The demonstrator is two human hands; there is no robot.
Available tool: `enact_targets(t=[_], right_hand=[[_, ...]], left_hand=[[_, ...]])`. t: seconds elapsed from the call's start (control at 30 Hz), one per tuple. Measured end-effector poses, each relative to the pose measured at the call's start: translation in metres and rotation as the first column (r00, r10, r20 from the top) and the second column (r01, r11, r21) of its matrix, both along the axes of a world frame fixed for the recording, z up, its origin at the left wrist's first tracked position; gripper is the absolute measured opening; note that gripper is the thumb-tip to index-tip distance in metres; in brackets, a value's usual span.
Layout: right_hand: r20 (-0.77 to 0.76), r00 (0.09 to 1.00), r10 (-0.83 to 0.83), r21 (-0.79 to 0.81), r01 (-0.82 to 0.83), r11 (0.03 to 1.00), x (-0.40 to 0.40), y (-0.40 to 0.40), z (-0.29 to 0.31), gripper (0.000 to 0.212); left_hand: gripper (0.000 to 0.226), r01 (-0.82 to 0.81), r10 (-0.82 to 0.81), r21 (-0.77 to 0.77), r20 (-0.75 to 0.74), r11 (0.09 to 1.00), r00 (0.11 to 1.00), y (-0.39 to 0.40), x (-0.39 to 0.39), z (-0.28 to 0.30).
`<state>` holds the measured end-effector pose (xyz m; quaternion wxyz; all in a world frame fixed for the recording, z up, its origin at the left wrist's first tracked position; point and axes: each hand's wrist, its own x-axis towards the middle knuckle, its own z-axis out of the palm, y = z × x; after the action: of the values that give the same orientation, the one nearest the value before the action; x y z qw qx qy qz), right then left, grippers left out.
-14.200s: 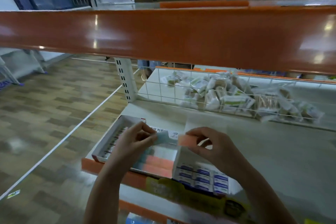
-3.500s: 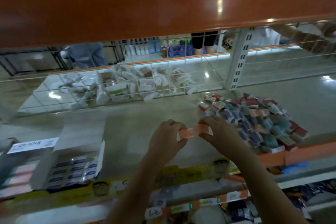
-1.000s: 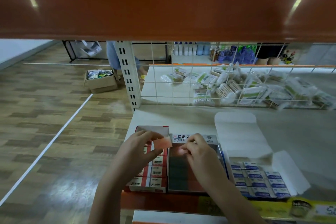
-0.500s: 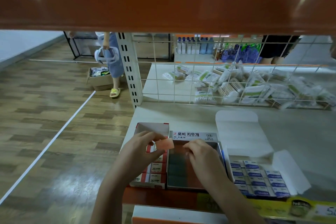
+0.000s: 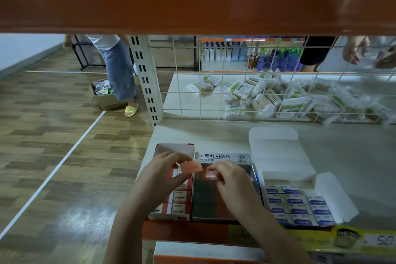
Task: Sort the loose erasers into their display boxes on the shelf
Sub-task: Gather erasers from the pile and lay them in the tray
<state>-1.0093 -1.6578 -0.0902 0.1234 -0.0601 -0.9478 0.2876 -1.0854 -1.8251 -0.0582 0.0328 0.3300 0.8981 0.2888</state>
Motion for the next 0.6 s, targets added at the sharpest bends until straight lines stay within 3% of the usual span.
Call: enact_targets(t=[0.33,0.6], right_hand=[[0.071,0.997,0.013,0.007,-0.014,1.0,-0.0034,0.0005,0.0006,0.022],[-0.005,0.998,0.056,0.001,-0.056,0.998,-0.0065,0.0014,-0.0003,0.025]], left_hand=[[0.03,0.007,-0.007,-0.001,-0.006,1.0,1.0,-0.0001,-0.0019,-0.0029],[0.027,0.01,-0.01,0.023,-0.008,1.0,1.0,-0.0054,-0.0066,-0.0079]])
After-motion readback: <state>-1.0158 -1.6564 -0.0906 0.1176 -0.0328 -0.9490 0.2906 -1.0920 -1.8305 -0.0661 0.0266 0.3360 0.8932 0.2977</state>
